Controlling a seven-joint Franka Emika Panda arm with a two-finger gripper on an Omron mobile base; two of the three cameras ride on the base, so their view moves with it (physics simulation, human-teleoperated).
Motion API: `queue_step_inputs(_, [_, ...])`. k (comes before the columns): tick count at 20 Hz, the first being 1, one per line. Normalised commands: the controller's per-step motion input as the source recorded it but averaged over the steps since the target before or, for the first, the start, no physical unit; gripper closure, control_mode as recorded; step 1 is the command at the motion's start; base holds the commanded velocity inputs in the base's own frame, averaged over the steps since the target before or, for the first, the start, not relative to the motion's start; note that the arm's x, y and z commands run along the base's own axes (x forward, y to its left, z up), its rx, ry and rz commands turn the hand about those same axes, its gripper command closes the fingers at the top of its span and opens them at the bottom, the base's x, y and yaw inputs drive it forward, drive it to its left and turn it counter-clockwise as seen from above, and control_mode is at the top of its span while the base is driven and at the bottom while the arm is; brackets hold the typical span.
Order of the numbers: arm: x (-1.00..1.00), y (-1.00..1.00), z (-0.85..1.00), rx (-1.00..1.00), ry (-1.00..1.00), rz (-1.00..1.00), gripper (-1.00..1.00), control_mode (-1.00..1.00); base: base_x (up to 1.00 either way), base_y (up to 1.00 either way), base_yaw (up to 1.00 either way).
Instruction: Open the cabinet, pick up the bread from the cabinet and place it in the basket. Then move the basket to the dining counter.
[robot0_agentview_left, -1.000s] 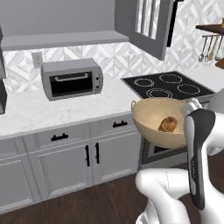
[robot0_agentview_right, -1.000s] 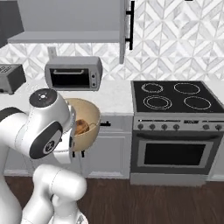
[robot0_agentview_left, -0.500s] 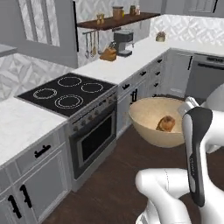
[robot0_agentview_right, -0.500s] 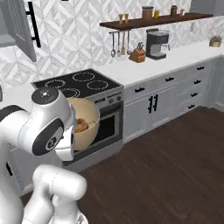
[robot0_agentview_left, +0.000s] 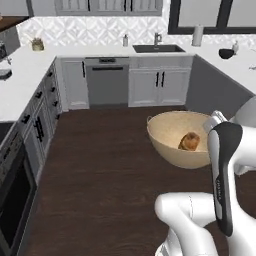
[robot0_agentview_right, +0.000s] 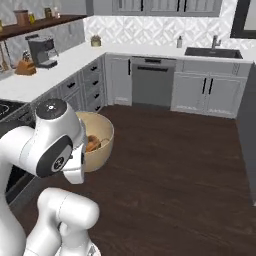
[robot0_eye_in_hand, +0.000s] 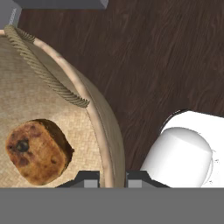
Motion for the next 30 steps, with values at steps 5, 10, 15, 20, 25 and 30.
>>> queue_step_inputs(5, [0.00,0.00,0.00,0.00,0.00,0.00,1.00,1.00,0.02,-0.14,-0.96])
queue_step_inputs(10, [0.00,0.00,0.00,0.00,0.00,0.00,1.00,1.00,0.88,-0.01,-0.40])
queue_step_inputs(15, [0.00,0.00,0.00,0.00,0.00,0.00,1.00,1.00,1.00,-0.44,0.00])
queue_step_inputs(20, [0.00,0.00,0.00,0.00,0.00,0.00,1.00,1.00,1.00,-0.40,0.03])
queue_step_inputs(25, [0.00,0.00,0.00,0.00,0.00,0.00,1.00,1.00,1.00,-0.16,-0.14])
queue_step_inputs(30, [0.00,0.00,0.00,0.00,0.00,0.00,1.00,1.00,1.00,0.03,-0.49])
